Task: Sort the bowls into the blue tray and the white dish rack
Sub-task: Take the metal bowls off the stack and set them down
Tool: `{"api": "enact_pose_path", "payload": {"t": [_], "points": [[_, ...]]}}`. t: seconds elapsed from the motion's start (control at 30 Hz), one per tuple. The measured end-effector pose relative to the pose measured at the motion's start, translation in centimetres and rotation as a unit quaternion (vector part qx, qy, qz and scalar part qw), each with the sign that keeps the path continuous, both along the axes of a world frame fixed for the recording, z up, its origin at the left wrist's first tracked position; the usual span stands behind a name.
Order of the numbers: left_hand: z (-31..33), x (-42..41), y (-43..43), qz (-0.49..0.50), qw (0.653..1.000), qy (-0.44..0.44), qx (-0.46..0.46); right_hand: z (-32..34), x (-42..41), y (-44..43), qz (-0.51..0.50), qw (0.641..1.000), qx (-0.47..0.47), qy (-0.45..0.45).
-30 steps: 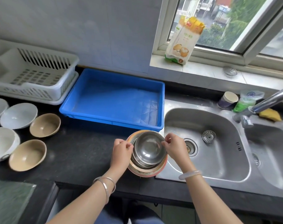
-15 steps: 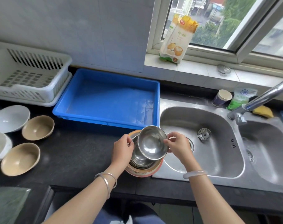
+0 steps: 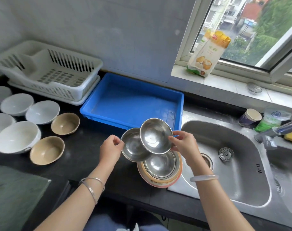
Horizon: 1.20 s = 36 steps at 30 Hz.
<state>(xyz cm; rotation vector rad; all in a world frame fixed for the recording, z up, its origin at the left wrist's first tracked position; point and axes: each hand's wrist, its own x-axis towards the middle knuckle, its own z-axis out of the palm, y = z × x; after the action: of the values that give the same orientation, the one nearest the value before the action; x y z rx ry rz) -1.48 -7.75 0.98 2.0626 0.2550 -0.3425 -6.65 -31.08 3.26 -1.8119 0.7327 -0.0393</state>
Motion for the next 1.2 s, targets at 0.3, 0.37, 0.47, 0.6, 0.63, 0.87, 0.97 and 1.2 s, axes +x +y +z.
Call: {"api": "enact_pose_path", "payload": {"t": [0.3,0.37,0.47,0.6,0.63,0.87,0.97,1.2], "points": [[-2.6,-0.6,9.7,0.175,0.983,0.052,-0.027,-3.2,6.5,7.8,0.083,0.995,0.036,0.041],[-3.4,-0.9,11.5,0.200,0.978,0.059,-0.026,-4.2,7.9,9.8,0.097,0.993,0.043,0.053],[-4.2,-1.1,13.7,0.236,0.969,0.068,-0.019,-5.4,9.7,12.5,0.120,0.990,0.032,0.074],[-5.1,-1.0,15.8,0.266,0.961,0.076,-0.002,-6.7,11.7,15.5,0.143,0.986,0.015,0.088],[-5.4,-0.9,16.2,0.271,0.959,0.078,-0.003,-7.0,12.2,16.2,0.145,0.985,0.013,0.092],[-6.7,-0.4,17.5,0.291,0.951,0.103,-0.020,-9.0,14.5,19.3,0.133,0.984,0.021,0.113],[-7.2,-0.2,17.8,0.299,0.947,0.110,-0.038,-9.5,15.0,19.8,0.123,0.985,0.031,0.120],[-7.5,0.0,18.1,0.291,0.950,0.110,-0.031,-10.9,15.4,20.4,0.111,0.984,0.047,0.127]]}}
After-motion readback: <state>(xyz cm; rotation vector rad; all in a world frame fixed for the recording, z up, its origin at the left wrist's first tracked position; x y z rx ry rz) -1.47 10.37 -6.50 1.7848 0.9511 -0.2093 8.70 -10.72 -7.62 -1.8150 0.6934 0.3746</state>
